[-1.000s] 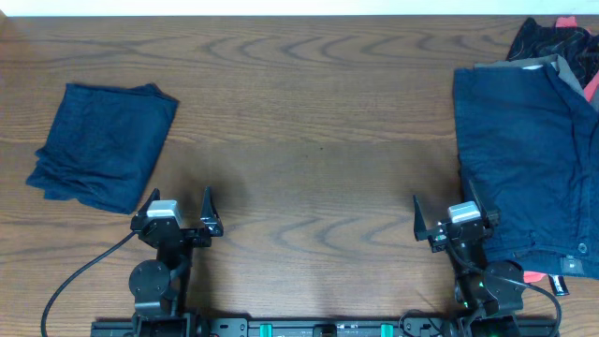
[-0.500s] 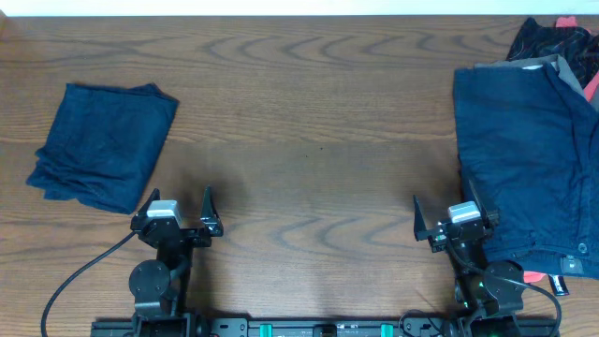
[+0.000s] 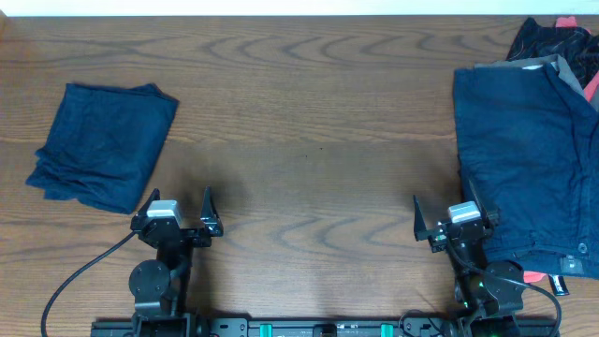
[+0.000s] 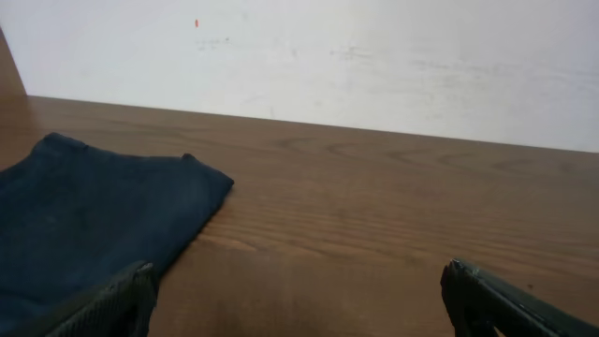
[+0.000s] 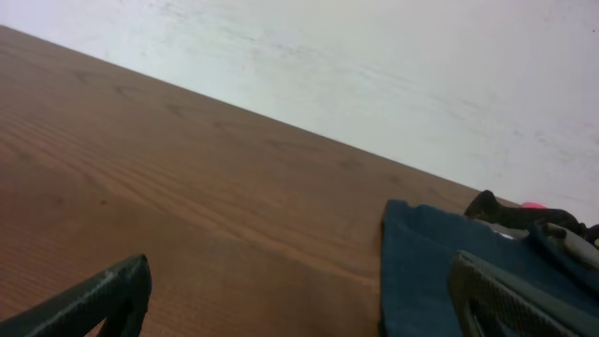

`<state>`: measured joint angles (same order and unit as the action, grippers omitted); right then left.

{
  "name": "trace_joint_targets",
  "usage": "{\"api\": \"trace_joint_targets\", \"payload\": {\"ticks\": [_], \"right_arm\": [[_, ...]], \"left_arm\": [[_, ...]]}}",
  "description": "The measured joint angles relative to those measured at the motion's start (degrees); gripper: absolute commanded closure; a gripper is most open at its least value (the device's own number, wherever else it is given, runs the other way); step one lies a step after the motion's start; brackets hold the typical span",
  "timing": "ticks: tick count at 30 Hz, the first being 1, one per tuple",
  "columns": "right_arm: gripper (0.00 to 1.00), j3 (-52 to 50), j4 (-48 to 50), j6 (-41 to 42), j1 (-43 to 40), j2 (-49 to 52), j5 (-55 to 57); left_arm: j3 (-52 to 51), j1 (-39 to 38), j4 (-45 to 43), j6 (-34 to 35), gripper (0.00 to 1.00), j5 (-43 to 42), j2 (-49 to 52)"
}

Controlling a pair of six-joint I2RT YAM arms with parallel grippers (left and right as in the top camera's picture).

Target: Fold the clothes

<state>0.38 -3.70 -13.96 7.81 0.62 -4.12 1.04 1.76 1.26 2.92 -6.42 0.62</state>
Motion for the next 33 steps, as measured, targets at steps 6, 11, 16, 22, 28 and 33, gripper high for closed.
{"api": "trace_joint_targets", "payload": {"ticks": [6, 11, 16, 22, 28, 33], "right_arm": [[0.01, 0.00, 0.00, 0.00, 0.00, 0.00, 0.00], [0.01, 0.00, 0.02, 0.13, 0.00, 0.00, -0.07], [0.01, 0.00, 0.02, 1.27, 0.00, 0.02, 0.66], [0.01, 2.12, -2.93, 2.78, 0.00, 2.95, 5.16], [0.01, 11.30, -7.82, 3.30, 0.00, 15.56, 8.50], [0.01, 22.05, -13.64, 4.44, 0.00, 31.04, 9.64]], "left_arm": [[0.00, 0.00, 0.00, 0.00, 0.02, 0.00, 0.00], [0.00, 0.00, 0.00, 0.00, 0.02, 0.00, 0.00], [0.02, 0.00, 0.22, 2.14, 0.02, 0.02, 0.00], [3.06, 0.00, 7.15, 4.22, 0.02, 0.37, 2.03], [10.01, 0.00, 14.80, 4.55, 0.02, 0.35, 9.92], [20.61, 0.00, 22.71, 4.52, 0.02, 0.33, 19.41]]}}
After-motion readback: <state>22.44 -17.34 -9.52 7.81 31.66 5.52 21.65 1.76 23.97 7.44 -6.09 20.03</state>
